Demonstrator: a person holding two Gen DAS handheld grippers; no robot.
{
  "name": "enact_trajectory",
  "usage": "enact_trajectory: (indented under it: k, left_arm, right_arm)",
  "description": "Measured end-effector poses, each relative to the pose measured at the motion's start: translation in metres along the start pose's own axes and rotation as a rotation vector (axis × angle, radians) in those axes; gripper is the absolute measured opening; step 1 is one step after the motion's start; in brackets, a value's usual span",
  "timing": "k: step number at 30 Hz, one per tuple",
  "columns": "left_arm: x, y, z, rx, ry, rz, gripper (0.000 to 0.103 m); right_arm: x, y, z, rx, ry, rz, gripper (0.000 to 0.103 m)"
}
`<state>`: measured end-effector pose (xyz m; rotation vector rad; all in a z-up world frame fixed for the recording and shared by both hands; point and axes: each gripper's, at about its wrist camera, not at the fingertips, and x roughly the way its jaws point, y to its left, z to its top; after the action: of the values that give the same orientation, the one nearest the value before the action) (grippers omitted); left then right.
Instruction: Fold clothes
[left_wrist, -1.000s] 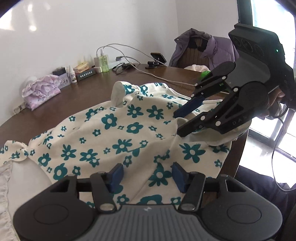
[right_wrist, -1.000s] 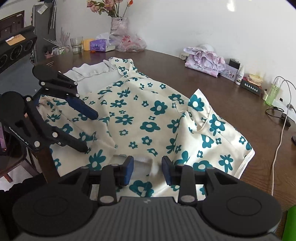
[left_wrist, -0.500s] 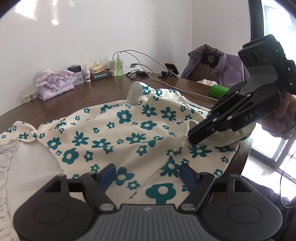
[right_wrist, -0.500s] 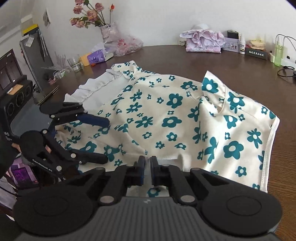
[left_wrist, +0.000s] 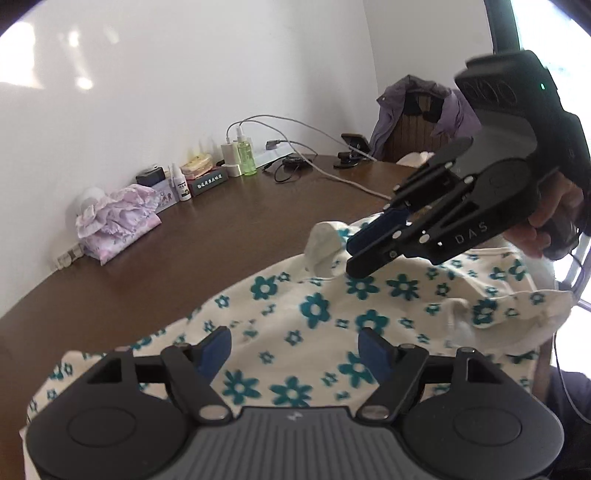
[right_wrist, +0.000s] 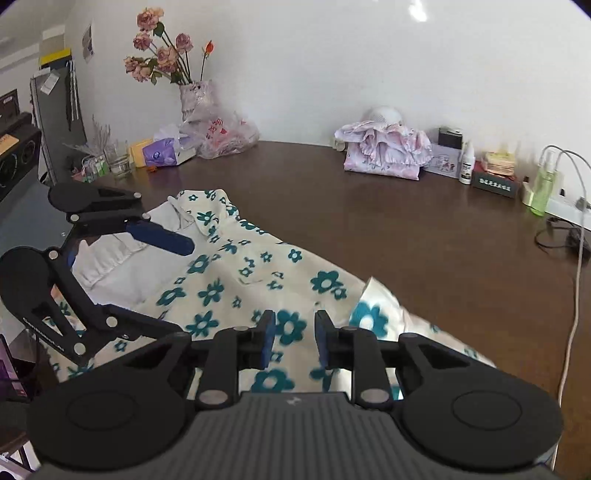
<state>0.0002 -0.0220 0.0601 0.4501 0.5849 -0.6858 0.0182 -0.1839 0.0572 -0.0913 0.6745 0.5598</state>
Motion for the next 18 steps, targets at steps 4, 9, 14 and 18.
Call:
enact_trajectory:
  k: [4,9,14,18]
  left_arm:
    - [0.042,0.029,0.015,-0.080,0.064,-0.044,0.072]
    - [0.049,0.053,0.016,-0.150,0.053,-0.136,0.072]
    - [0.068,0.060,0.019,-0.156,0.092,-0.179,0.062]
    - [0.078,0.048,0.017,-0.054,0.104,-0.239,0.051]
  right_arm:
    - [0.048,-0.034,0.019,0.175,0.146,0.033,0.023]
    - [0.039,-0.023,-0.005,0.084,0.093,0.083,0.001]
    - [0.029,0.005,-0.023,-0.072,0.088,0.069,0.001]
    - [0.031,0.004,-0.023,-0.057,0.092,0.051,0.001]
